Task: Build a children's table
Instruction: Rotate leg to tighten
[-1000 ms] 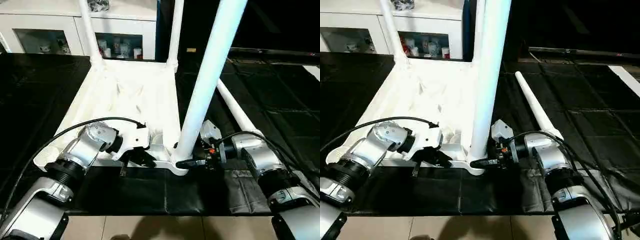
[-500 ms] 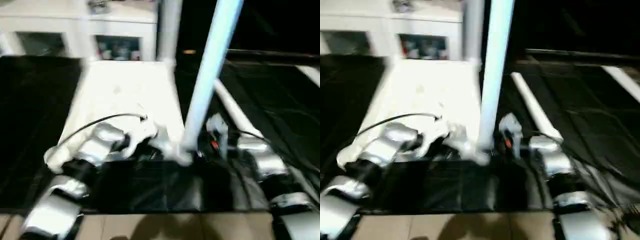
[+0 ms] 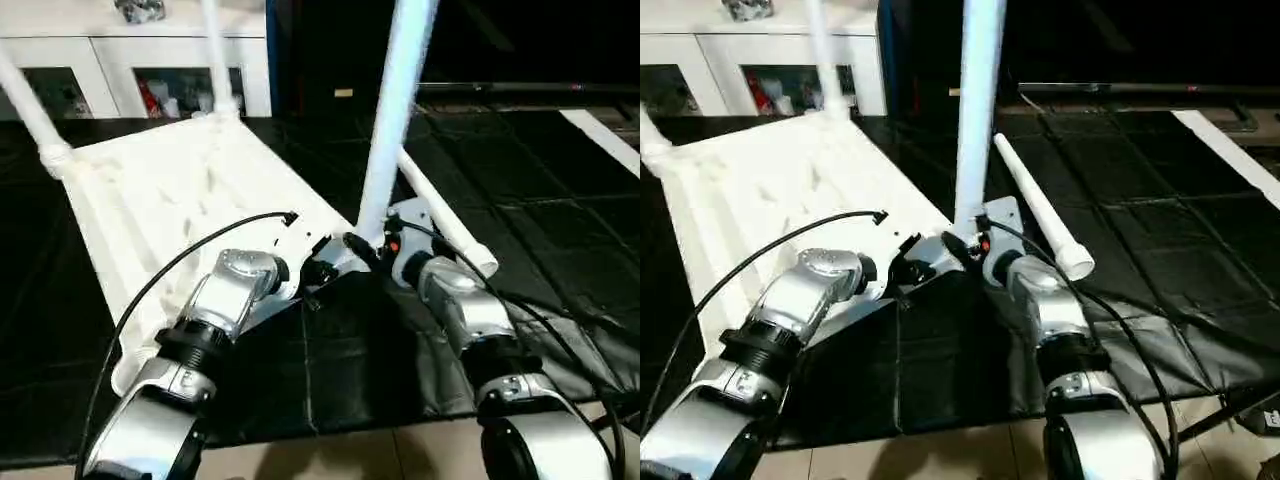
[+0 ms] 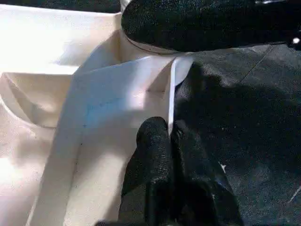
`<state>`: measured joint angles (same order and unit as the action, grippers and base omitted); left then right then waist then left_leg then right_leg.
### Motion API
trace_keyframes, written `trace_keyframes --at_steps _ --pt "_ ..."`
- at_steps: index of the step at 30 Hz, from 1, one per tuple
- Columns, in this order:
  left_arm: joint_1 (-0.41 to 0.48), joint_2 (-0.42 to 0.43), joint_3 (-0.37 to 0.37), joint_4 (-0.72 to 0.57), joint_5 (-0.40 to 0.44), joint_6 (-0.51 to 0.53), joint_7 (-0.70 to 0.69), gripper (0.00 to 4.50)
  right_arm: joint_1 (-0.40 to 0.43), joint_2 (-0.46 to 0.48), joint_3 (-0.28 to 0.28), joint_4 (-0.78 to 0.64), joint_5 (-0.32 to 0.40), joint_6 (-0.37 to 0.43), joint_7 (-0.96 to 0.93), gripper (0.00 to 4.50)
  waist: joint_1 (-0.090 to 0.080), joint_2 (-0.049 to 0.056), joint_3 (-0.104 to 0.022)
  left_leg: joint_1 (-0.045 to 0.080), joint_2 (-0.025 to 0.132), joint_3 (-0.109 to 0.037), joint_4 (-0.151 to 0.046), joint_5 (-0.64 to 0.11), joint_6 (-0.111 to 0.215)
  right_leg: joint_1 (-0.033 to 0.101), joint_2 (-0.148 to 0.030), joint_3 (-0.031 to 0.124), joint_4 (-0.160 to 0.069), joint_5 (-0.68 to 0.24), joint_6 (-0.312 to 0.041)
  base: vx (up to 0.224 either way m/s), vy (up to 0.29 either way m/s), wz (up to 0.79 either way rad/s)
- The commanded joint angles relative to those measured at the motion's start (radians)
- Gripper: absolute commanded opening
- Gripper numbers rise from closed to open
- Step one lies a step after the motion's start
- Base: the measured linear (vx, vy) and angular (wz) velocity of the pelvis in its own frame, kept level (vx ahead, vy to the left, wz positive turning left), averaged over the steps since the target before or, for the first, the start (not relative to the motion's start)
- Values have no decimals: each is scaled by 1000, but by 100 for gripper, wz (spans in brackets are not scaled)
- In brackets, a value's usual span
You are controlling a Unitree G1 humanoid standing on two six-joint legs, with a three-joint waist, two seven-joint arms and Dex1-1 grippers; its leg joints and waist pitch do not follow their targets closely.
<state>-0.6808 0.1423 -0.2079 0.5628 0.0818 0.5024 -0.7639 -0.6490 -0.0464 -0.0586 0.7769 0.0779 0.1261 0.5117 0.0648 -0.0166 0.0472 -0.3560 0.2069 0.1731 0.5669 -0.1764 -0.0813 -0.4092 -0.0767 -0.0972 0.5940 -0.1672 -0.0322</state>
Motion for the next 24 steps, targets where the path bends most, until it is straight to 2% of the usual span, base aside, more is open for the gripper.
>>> trace_keyframes --at_steps 1,3,6,8,10,11,13,14,16,17,18,24 --pt "-13 -23 -22 -39 -17 -38 -6 0 26 79 113 -19 4 10 110 386 11 4 -66 -1 20 -2 -52 -138 71 68 -69 51 -64 -152 -212 0 0 0" --pt "-6 -1 -29 -50 -17 -39 -28 0 38 61 109 -23 3 -7 116 392 10 5 -64 -1 20 -2 -53 -158 63 68 -70 51 -68 -187 -202 0 0 0" --pt "-1 18 -40 -55 -12 -52 -52 0 46 44 102 -23 1 -16 124 433 8 5 -64 0 21 -3 -55 -167 53 67 -70 52 -69 -217 -193 0 0 0" --pt "11 74 -69 -46 -1 -121 -137 0 78 -21 94 -41 -2 -48 186 442 11 7 -63 1 21 -3 -54 -179 53 66 -70 52 -72 -225 -190 0 0 0" --pt "14 98 -76 -36 -4 -147 -178 0 94 -57 87 -65 13 -54 238 447 14 7 -64 3 23 -3 -54 -175 57 67 -69 53 -69 -199 -191 0 0 0" --pt "14 103 -77 -34 -5 -152 -187 0 98 -65 85 -71 17 -55 250 447 18 8 -65 5 24 -2 -53 -163 61 65 -68 55 -64 -162 -203 0 0 0" --pt "19 135 -87 -24 -14 -209 -259 0 116 -121 81 -100 36 -72 332 447 22 8 -65 4 24 -2 -53 -165 65 66 -68 55 -63 -152 -207 0 0 0" --pt "25 167 -102 -22 -24 -260 -329 0 129 -172 75 -124 56 -84 413 447 29 5 -66 6 23 -1 -52 -170 72 68 -68 53 -63 -155 -210 0 0 0" --pt "28 179 -108 -22 -28 -279 -356 0 133 -191 72 -133 65 -86 444 447 37 7 -66 6 26 -1 -52 -158 72 67 -69 55 -58 -136 -215 0 0 0" --pt "28 210 -127 -8 -27 -334 -415 0 139 -248 81 -156 78 -97 542 447 43 11 -66 8 27 0 -51 -158 72 66 -67 53 -57 -133 -216 0 0 0" --pt "26 218 -133 0 -25 -350 -430 0 141 -263 85 -161 80 -102 569 447 51 9 -66 8 28 2 -49 -162 76 67 -66 52 -58 -138 -212 0 0 0" --pt "22 263 -172 33 -16 -434 -548 0 137 -347 138 -194 91 -102 769 447 63 7 -65 7 29 1 -49 -179 69 64 -70 52 -60 -191 -203 0 0 0"
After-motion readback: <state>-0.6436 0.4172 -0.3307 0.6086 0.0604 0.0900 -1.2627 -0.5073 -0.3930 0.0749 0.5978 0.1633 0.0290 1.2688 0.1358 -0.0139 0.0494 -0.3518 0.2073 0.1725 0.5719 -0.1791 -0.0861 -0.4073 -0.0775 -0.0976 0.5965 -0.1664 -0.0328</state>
